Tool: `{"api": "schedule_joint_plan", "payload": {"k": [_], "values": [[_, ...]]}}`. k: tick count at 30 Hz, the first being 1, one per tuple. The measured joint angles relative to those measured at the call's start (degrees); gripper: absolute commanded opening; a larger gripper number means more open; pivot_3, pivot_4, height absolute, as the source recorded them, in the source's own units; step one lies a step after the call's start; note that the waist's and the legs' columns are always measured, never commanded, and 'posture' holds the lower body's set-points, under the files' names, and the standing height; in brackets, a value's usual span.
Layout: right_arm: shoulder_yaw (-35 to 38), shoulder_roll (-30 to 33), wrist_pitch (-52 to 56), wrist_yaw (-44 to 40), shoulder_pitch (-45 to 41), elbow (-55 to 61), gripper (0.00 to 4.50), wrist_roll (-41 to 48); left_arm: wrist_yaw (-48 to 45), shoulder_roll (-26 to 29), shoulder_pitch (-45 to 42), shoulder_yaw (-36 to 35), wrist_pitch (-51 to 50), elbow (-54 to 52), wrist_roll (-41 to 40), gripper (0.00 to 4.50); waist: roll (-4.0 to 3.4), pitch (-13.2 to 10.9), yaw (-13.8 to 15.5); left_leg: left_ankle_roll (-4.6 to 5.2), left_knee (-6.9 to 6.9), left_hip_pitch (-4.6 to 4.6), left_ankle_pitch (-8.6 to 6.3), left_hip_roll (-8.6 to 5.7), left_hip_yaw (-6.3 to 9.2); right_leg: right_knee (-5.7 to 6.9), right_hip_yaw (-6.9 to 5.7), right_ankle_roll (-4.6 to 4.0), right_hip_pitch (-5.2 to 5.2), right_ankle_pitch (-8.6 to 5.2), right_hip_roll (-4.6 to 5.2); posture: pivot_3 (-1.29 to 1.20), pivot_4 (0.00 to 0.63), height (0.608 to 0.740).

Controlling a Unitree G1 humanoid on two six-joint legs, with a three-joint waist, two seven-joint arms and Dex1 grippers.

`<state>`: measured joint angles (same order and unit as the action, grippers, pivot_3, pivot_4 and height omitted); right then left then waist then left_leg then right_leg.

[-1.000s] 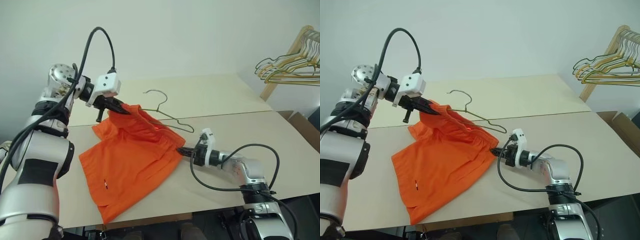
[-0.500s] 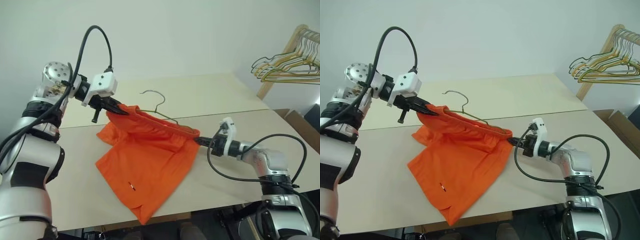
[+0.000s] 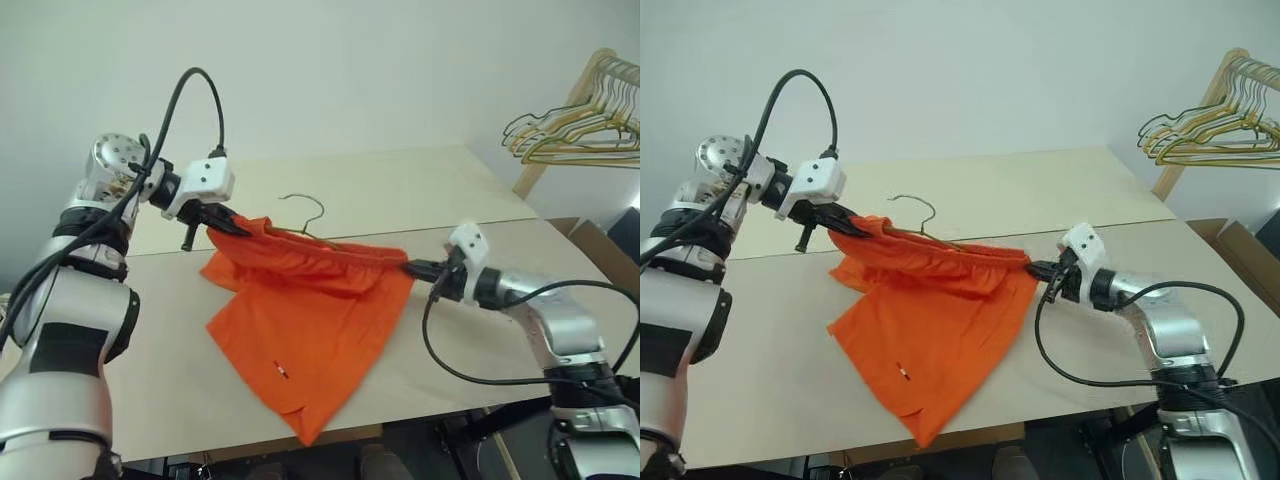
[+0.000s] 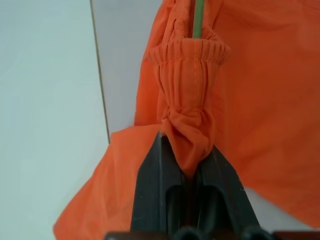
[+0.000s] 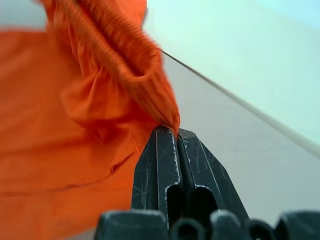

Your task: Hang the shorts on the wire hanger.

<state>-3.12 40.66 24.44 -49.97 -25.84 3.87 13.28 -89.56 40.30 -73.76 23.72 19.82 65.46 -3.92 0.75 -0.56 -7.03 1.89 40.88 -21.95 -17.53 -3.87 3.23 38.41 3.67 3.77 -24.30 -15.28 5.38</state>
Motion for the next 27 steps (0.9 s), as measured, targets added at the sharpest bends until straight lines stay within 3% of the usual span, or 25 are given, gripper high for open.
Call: {"api": "schedule_joint_plan", "payload": {"k": [6, 12, 24, 27], "values": [[-5.8, 2.8, -2.2, -1.3, -8.3, 3.5, 0.03, -7.3, 4.6, -3.0, 0.9, -3.4, 1.2, -0.1, 3.0, 0.00, 0.01, 0.0, -0.1, -0.01, -0.03, -0.02, 0.00, 0.02, 0.01, -0.04, 0.00, 0.00, -0.02, 0.00, -0.03, -0.09, 0.000, 0.740], [-9.4, 2.7, -4.5, -3.6, -10.9, 3.4, 0.03, -10.1, 5.5, -4.7, 2.2, -7.9, 1.0, -0.1, 2.9, 0.00, 0.01, 0.0, -0.1, 0.02, 0.00, -0.06, -0.01, -0.11, 0.01, -0.10, 0.02, 0.04, -0.04, 0.03, 0.09, -0.08, 0.000, 0.740], [-10.4, -0.7, -8.1, -3.5, -14.0, 0.2, 0.03, -14.5, 2.1, -4.9, 5.1, -12.1, 0.2, -3.1, 2.9, 0.00, 0.01, 0.0, 0.0, 0.01, 0.00, -0.04, -0.01, -0.14, 0.03, -0.07, 0.02, 0.05, -0.04, 0.03, 0.10, -0.07, 0.000, 0.740], [-10.5, -0.6, -9.6, -3.9, -14.0, 0.0, 0.73, -15.4, 2.3, -5.1, 5.2, -12.4, 0.2, -3.7, 3.0, 0.00, 0.01, 0.0, 0.0, 0.01, -0.01, -0.04, -0.01, -0.14, 0.03, -0.07, 0.02, 0.05, -0.04, 0.03, 0.11, -0.08, 0.000, 0.740]]}}
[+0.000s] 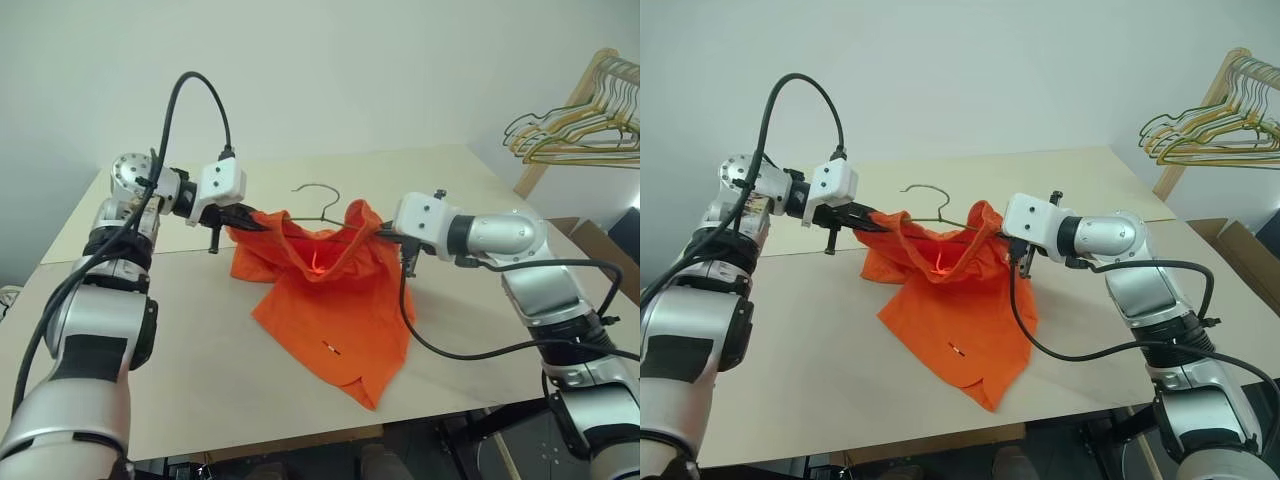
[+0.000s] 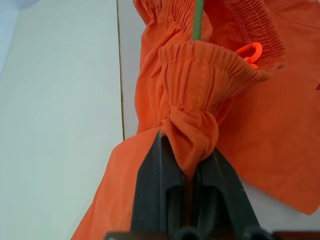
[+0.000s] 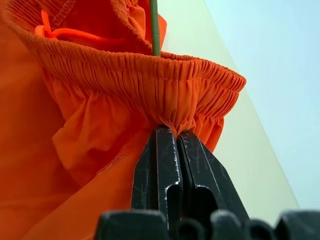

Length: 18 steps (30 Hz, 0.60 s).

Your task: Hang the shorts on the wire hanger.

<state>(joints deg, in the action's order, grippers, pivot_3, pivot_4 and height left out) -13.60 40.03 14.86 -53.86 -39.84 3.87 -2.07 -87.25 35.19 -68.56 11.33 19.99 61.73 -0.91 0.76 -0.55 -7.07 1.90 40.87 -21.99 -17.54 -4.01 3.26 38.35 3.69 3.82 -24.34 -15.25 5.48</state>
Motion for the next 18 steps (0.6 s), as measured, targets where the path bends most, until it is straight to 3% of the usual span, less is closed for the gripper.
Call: {"api": "schedule_joint_plan", "payload": {"k": [3, 14, 18], "values": [[0.0, 0.7, -1.0, -1.9, 0.5, 0.2, 1.68, 0.1, 0.1, -0.9, 0.3, -1.0, 0.0, 0.0, -0.1, 0.00, 0.00, 0.0, 0.0, 0.00, 0.01, 0.00, 0.00, 0.00, 0.01, 0.00, -0.01, 0.00, 0.02, 0.00, 0.00, -0.08, 0.000, 0.740], [-0.5, -0.7, 2.3, -0.2, 0.8, -3.5, 1.68, -1.1, -3.9, -1.9, 1.1, -2.5, -1.2, -2.1, -1.3, 0.00, 0.00, 0.0, -0.3, 0.00, 0.00, 0.02, 0.00, 0.01, 0.01, 0.02, 0.02, 0.00, 0.01, 0.00, 0.00, -0.09, 0.000, 0.740], [0.9, -1.0, 4.8, -1.8, 0.8, -3.4, 1.68, 2.3, -3.8, -1.9, 1.9, -2.6, -0.9, -2.2, -1.3, 0.00, 0.00, 0.0, -0.4, 0.00, 0.00, 0.01, 0.00, 0.01, 0.02, 0.01, 0.02, 0.00, 0.01, 0.00, 0.00, -0.09, 0.000, 0.740]]}}
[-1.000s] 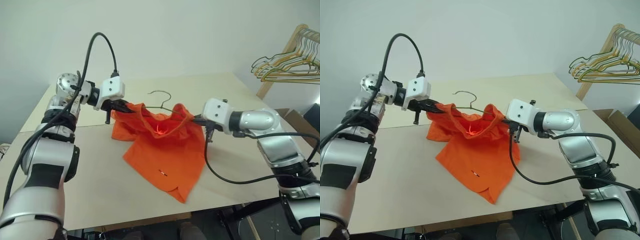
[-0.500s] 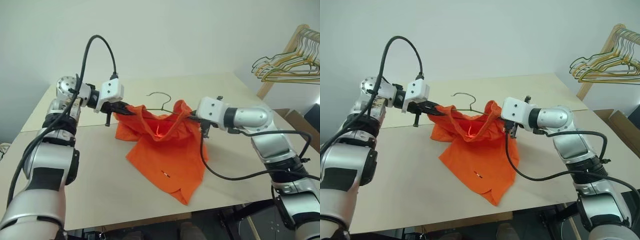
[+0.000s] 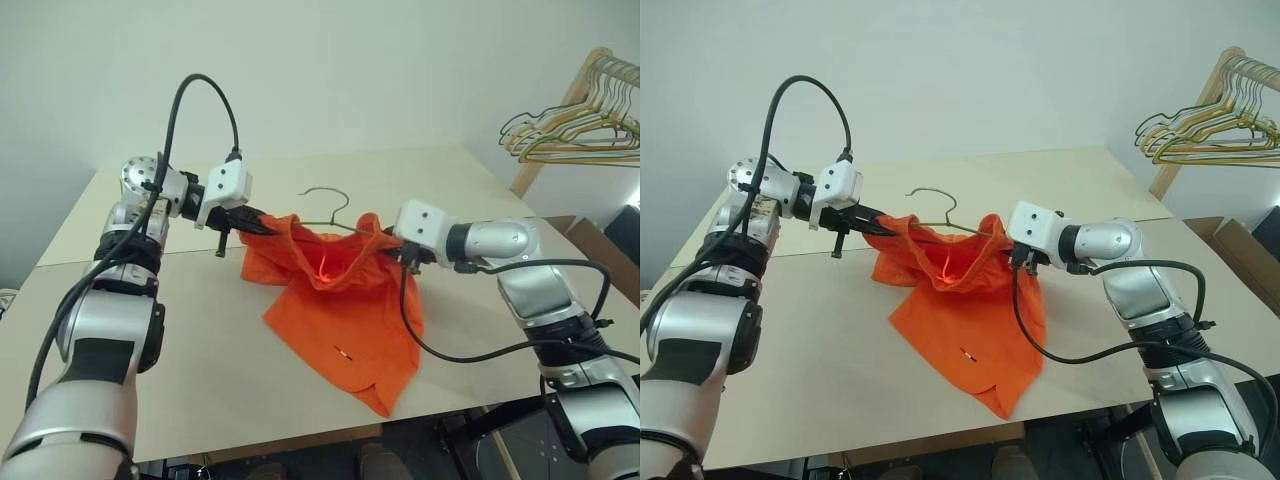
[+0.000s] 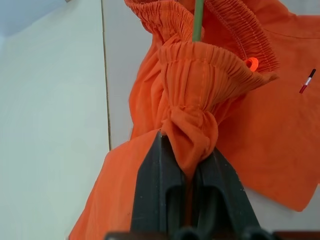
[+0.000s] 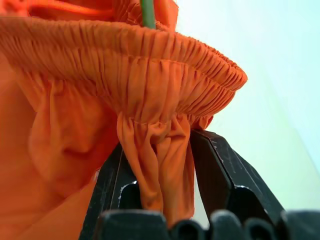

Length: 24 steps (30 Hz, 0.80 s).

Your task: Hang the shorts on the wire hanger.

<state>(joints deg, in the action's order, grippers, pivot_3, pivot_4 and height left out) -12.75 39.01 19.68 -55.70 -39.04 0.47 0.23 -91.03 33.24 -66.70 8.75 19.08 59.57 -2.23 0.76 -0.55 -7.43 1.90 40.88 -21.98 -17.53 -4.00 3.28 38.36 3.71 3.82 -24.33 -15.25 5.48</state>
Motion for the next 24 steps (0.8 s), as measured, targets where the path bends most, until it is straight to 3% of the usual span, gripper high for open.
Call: {"api": "schedule_joint_plan", "payload": {"k": [3, 8, 14, 24], "values": [[1.4, 0.1, 3.1, -3.7, 0.0, 0.9, 1.52, 4.5, 0.5, -0.4, 0.0, -0.5, 1.0, 0.0, 0.0, 0.00, 0.00, 0.0, 0.1, 0.00, 0.00, -0.01, 0.00, -0.02, 0.03, -0.03, -0.02, 0.00, 0.02, 0.00, 0.04, -0.09, 0.000, 0.740], [2.3, 1.0, 6.1, -6.8, 0.0, 2.4, 0.12, 8.1, 1.8, -1.5, 0.0, -0.9, 2.7, 0.0, 0.0, 0.00, 0.00, 0.0, 0.1, 0.01, 0.00, -0.01, 0.00, -0.02, 0.03, -0.04, -0.02, 0.01, 0.01, 0.01, 0.04, -0.09, 0.000, 0.740], [2.6, 1.2, 7.6, -7.0, 0.0, 2.5, 0.02, 9.4, 1.4, -1.8, 0.0, -2.0, 1.8, 0.1, -0.4, 0.00, 0.00, 0.0, 0.1, 0.01, 0.00, 0.00, 0.00, -0.01, 0.03, -0.02, -0.02, 0.01, 0.00, 0.01, 0.03, -0.09, 0.000, 0.740], [5.6, 5.0, 9.5, -8.9, 1.2, 1.7, 0.00, 13.6, 1.7, -0.1, -0.5, -8.8, -0.9, 4.2, -4.7, 3.17, 0.00, 0.0, 0.1, 0.01, 0.00, -0.05, -0.01, -0.02, 0.05, -0.05, -0.05, 0.02, -0.01, 0.01, 0.07, -0.12, 0.000, 0.740]]}}
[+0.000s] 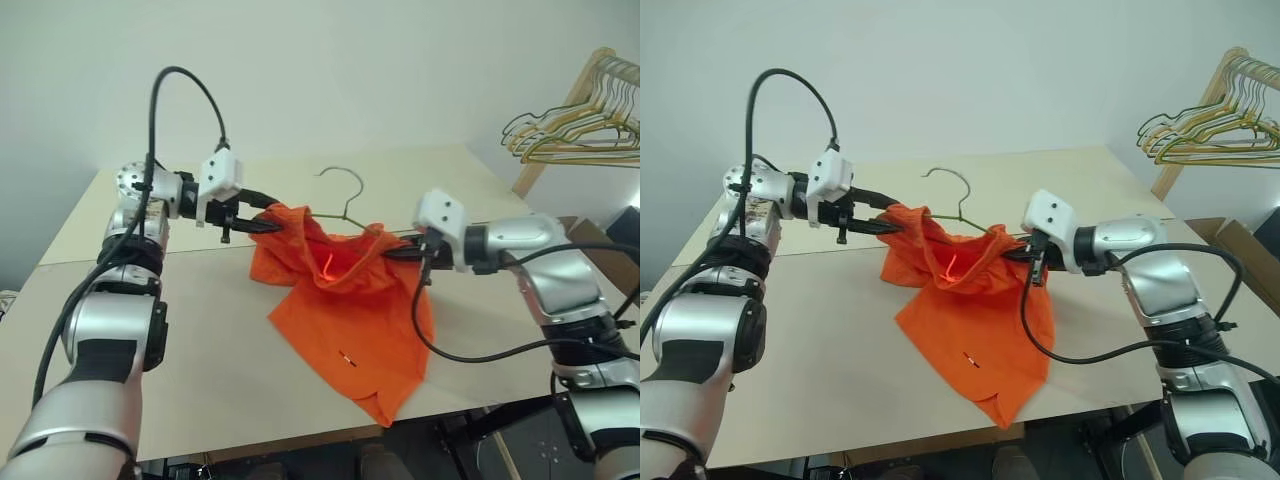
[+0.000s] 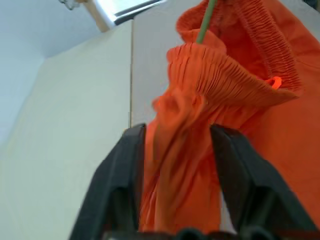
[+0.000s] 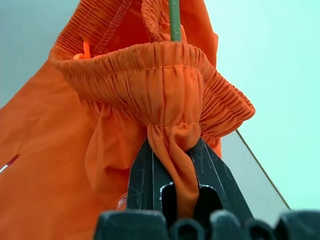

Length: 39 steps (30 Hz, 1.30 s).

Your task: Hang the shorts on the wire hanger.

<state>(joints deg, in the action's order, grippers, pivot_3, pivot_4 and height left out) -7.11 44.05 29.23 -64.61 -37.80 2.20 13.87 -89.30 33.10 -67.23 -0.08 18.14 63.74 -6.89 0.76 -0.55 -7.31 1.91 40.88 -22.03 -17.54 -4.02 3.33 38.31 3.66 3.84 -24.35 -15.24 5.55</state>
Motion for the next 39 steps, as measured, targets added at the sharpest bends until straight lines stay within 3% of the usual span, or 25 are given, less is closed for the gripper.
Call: {"api": "schedule_joint_plan", "payload": {"k": [4, 12, 17, 20, 24, 34, 35, 39], "values": [[4.3, 3.4, 4.1, -3.1, -0.1, -0.6, 0.00, 4.7, -2.5, 2.1, -2.0, -2.6, -4.3, 0.1, -3.0, 4.42, 0.00, 0.0, -0.2, 0.03, 0.00, -0.02, -0.02, 0.00, 0.00, -0.11, -0.01, 0.01, 0.01, 0.00, 0.02, -0.13, 0.000, 0.740], [10.0, 10.9, 3.8, -13.9, -0.6, -2.5, 0.00, 11.5, -2.5, 2.7, -1.3, -4.6, -13.3, -2.0, -9.2, 4.48, -0.01, 0.0, -0.8, 0.19, 0.00, 0.02, -0.11, 0.01, 0.00, -0.17, -0.02, 0.01, 0.05, 0.00, 0.05, -0.14, 0.000, 0.740], [9.9, 11.4, 3.4, -17.8, -4.7, -3.1, 0.00, 12.9, -3.0, 4.5, 1.8, 5.0, -22.1, -12.8, -20.0, 4.48, -0.04, 0.0, -2.0, 0.18, -0.03, 0.02, -0.11, 0.04, -0.01, -0.09, 0.08, 0.03, 0.05, 0.02, 0.11, -0.14, 0.000, 0.740], [9.8, 11.4, 3.4, -17.9, -5.9, -3.1, 0.00, 13.0, -3.0, 5.3, 2.5, 10.0, -21.8, -14.3, -21.1, 4.48, -0.05, 0.0, -2.6, 0.17, -0.03, 0.05, -0.10, 0.04, -0.01, -0.15, 0.10, 0.03, 0.06, 0.02, 0.13, -0.14, 0.000, 0.740], [9.0, 11.0, 3.5, -17.4, -6.0, -2.9, 0.00, 13.0, -3.0, 5.3, 3.1, 14.0, -19.4, -13.4, -20.3, 3.58, -0.05, 0.0, -2.8, 0.15, -0.03, 0.04, -0.09, 0.04, -0.01, -0.20, 0.10, 0.03, 0.03, 0.01, 0.12, -0.14, 0.000, 0.740], [7.8, 10.9, 3.6, -15.9, -5.8, -2.7, 0.00, 12.9, -3.0, 5.8, 3.5, 15.8, -18.9, -13.0, -22.5, 0.25, -0.06, 0.0, -2.8, 0.16, -0.03, 0.01, -0.10, 0.02, -0.01, -0.20, 0.10, 0.04, 0.01, 0.02, 0.15, -0.14, 0.000, 0.740], [7.8, 10.9, 3.6, -15.7, -5.8, -2.8, 0.00, 12.9, -3.0, 5.8, 3.8, 16.0, -18.7, -13.0, -22.5, 0.02, -0.06, 0.0, -2.8, 0.16, -0.03, 0.01, -0.10, 0.02, -0.01, -0.20, 0.10, 0.04, 0.01, 0.02, 0.15, -0.14, 0.000, 0.740], [7.7, 10.8, 3.6, -15.0, -5.7, -2.8, 0.00, 12.8, -3.0, 6.2, 4.3, 16.7, -18.1, -13.0, -22.8, 0.02, -0.06, 0.0, -2.8, 0.16, -0.03, 0.02, -0.09, 0.02, -0.01, -0.21, 0.10, 0.03, 0.01, 0.01, 0.15, -0.14, 0.000, 0.740]]}}
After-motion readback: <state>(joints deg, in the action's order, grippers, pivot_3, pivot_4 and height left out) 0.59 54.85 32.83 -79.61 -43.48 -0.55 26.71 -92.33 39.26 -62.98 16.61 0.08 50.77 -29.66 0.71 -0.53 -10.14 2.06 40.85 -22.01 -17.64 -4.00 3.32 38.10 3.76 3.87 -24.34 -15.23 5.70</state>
